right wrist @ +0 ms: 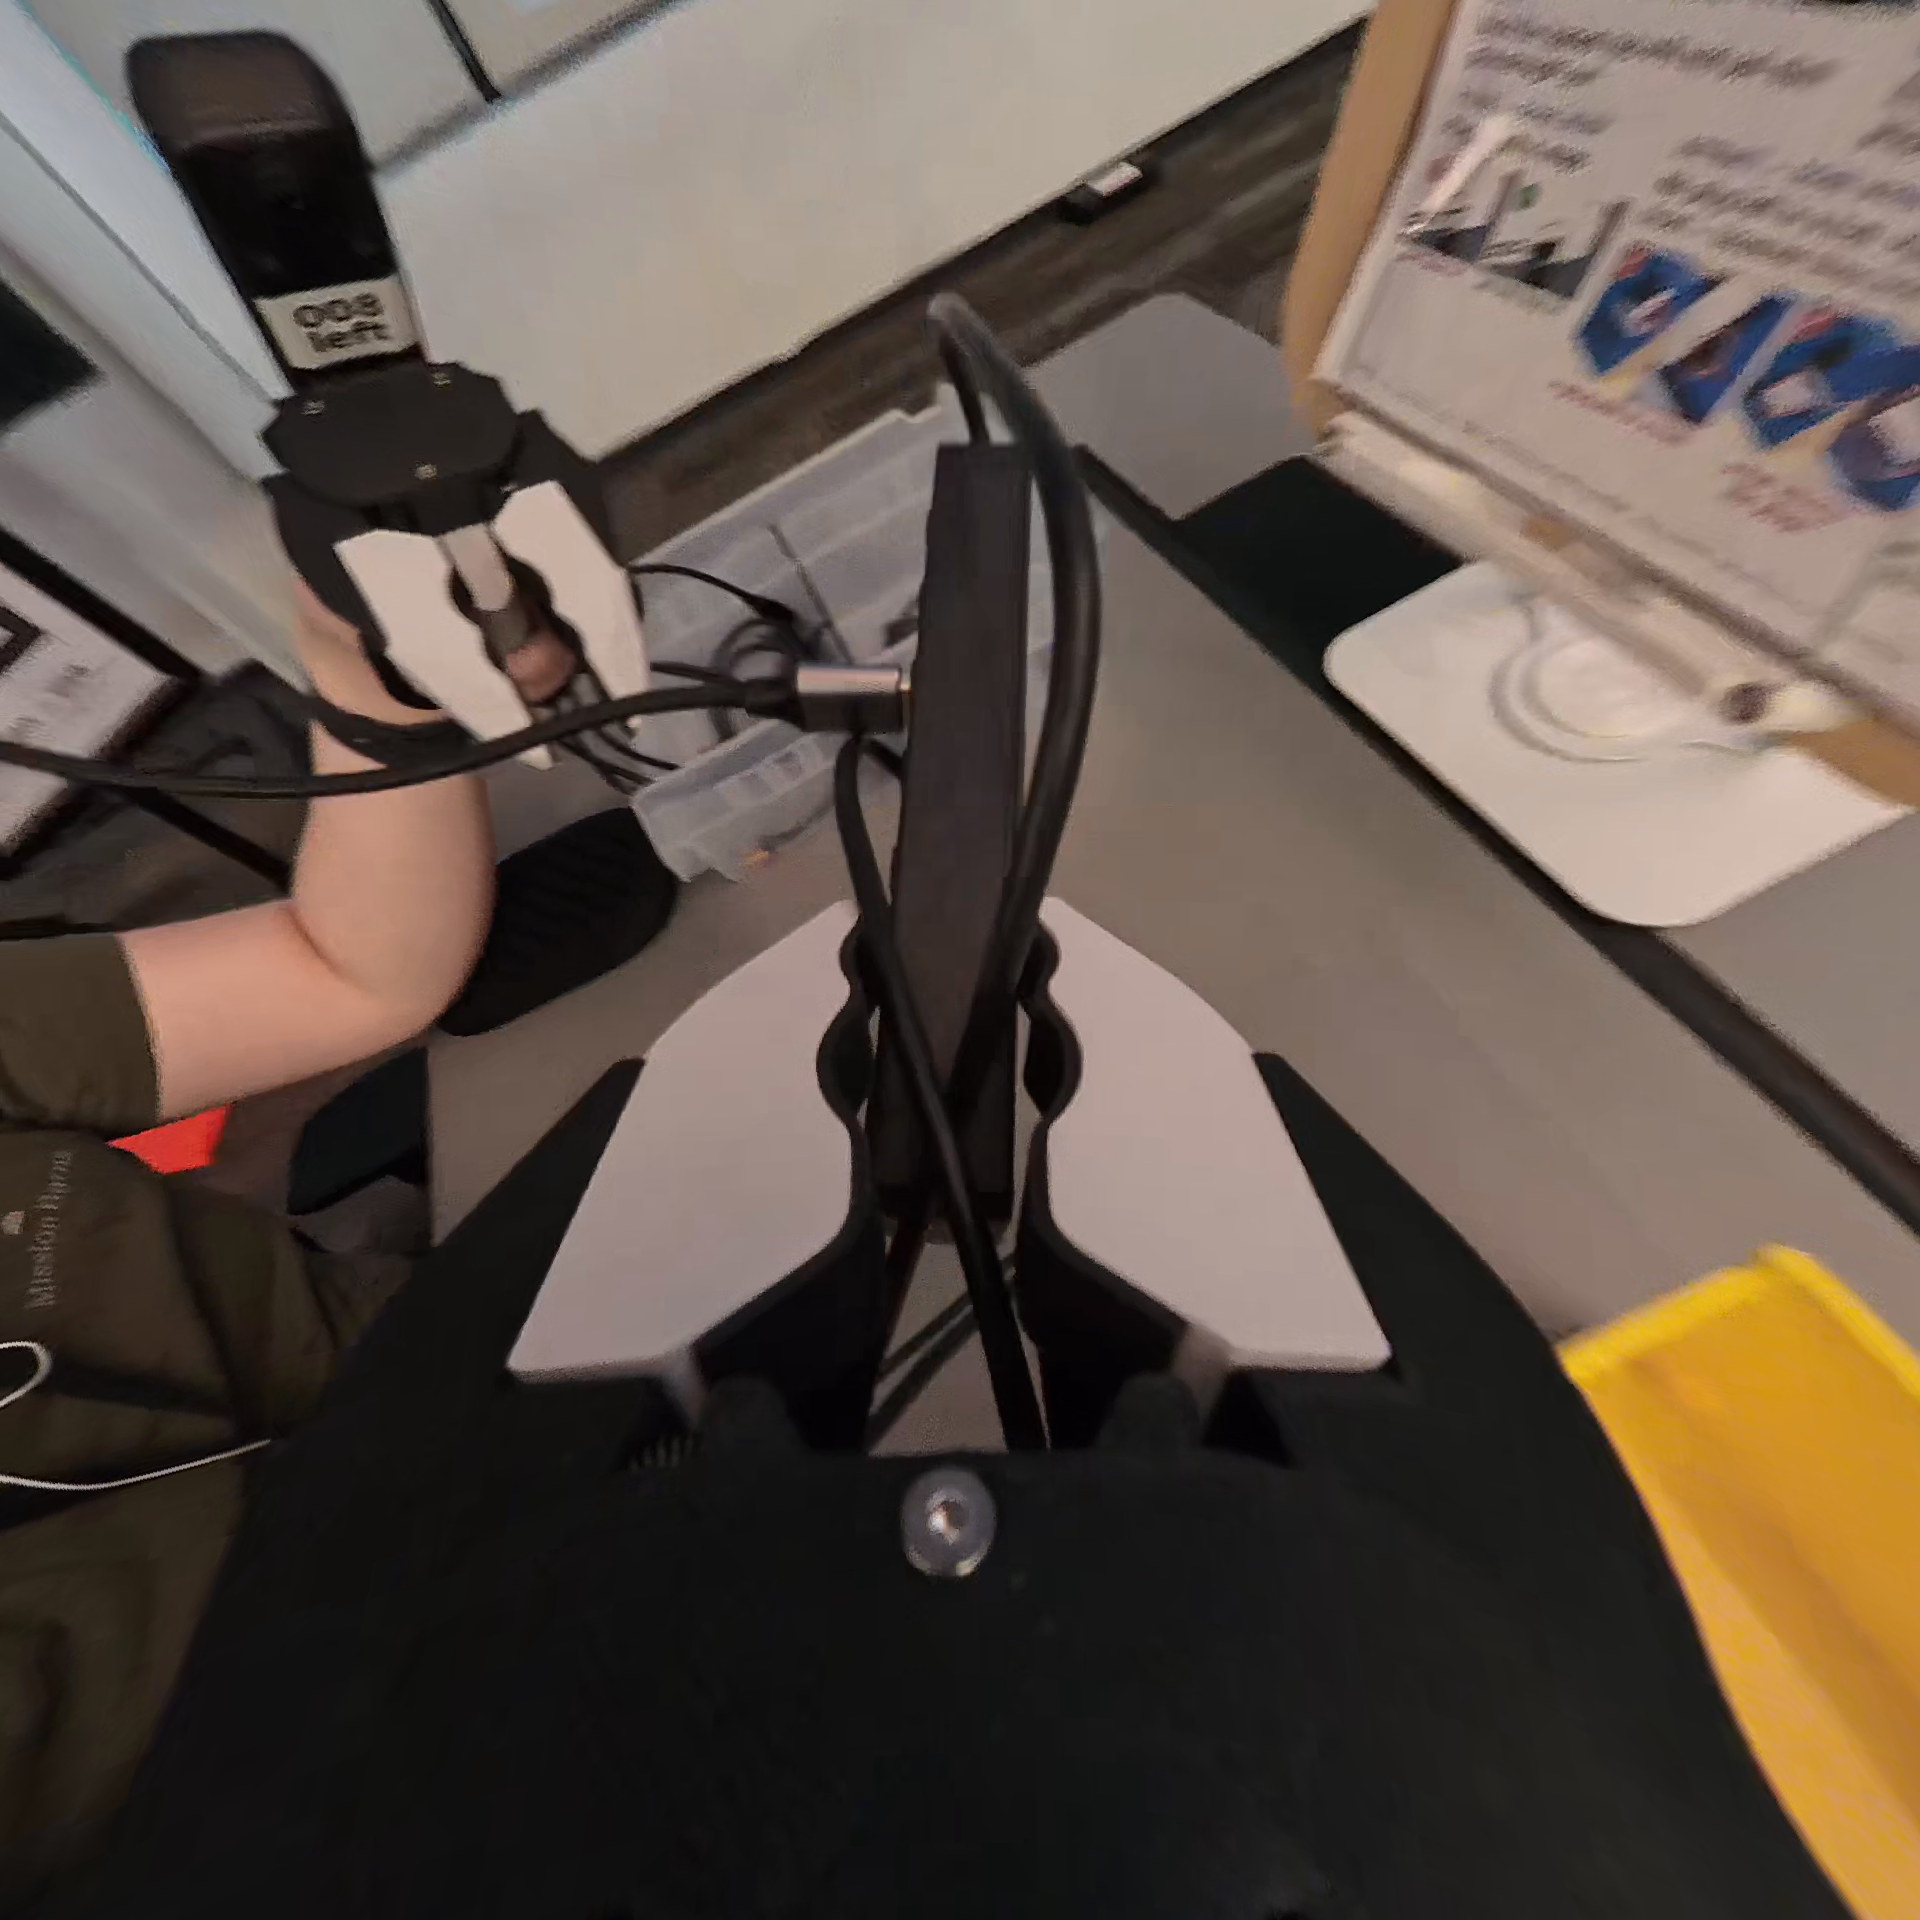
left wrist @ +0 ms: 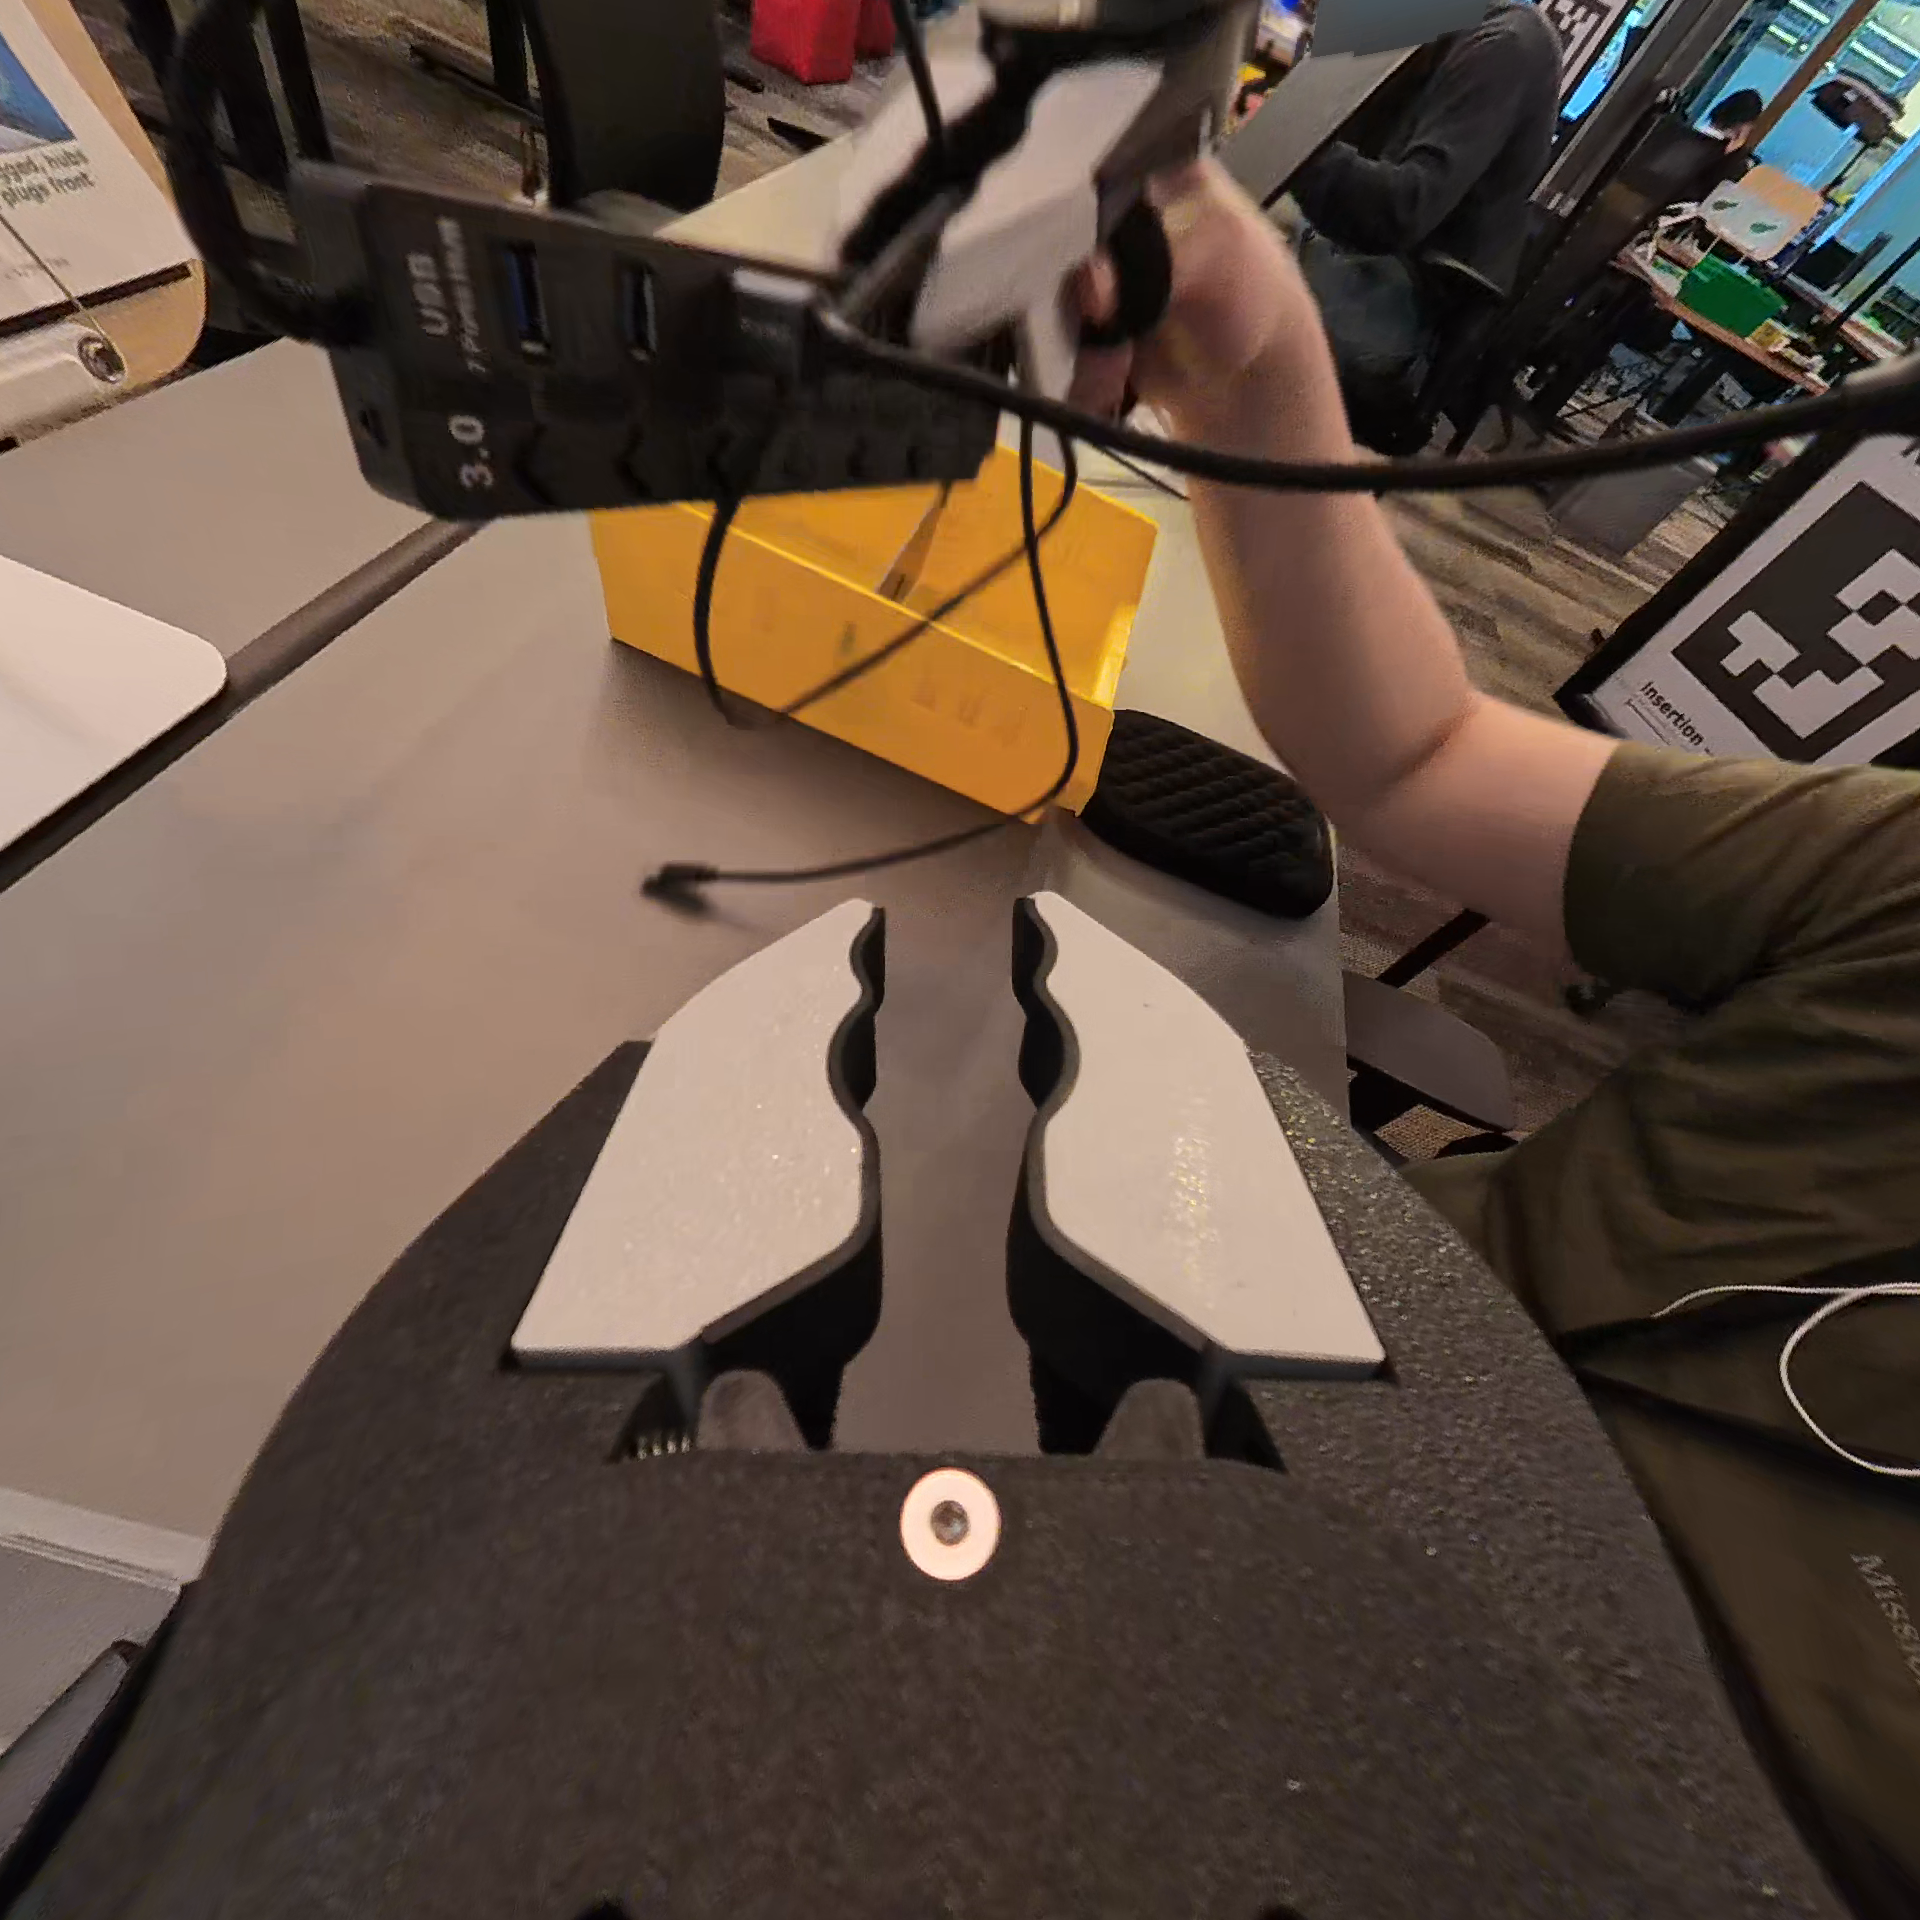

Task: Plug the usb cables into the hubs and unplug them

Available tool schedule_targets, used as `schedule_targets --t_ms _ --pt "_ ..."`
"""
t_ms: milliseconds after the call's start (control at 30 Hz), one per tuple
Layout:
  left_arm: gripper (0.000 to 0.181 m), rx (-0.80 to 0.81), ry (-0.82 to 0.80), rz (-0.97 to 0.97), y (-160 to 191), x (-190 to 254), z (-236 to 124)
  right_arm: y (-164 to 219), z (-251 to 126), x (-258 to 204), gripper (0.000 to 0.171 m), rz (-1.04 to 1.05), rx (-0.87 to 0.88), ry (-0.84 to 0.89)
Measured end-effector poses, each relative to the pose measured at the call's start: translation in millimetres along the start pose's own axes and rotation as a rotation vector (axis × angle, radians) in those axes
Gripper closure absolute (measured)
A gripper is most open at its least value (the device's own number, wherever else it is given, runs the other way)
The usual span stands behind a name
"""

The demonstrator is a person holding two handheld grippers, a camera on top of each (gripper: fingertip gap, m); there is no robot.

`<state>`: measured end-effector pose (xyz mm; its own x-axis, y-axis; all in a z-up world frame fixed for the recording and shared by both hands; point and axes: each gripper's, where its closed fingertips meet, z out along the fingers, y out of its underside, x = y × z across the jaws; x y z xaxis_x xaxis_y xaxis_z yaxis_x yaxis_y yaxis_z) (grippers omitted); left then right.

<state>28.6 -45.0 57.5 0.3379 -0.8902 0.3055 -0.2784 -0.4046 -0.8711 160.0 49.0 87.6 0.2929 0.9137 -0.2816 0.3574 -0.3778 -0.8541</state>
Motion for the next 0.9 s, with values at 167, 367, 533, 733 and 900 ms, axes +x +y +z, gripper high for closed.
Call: schedule_targets --t_ms 167,367,533,733,900 --pt "0.158 -0.012 -0.001 -0.003 1.6 -2.5 3.8 -56.0 -62.3 34.7 0.145 -0.081 -0.13 0.247" --pt "0.159 -0.025 -0.018 -0.007 4.0 -6.9 10.0 -92.3 -138.0 71.0 0.145 -0.254 -0.204 0.36" --pt "0.159 -0.042 -0.031 -0.019 7.9 -12.0 15.7 -54.1 -162.5 103.3 0.145 -0.207 -0.208 0.256" --pt "0.161 -0.043 -0.034 -0.054 11.4 -23.2 23.4 17.5 -177.4 151.0 0.145 -0.047 -0.244 0.185" --pt "0.161 -0.089 -0.054 -0.095 24.5 -38.7 36.3 51.5 -170.3 147.3 0.145 0.066 -0.224 -0.038"
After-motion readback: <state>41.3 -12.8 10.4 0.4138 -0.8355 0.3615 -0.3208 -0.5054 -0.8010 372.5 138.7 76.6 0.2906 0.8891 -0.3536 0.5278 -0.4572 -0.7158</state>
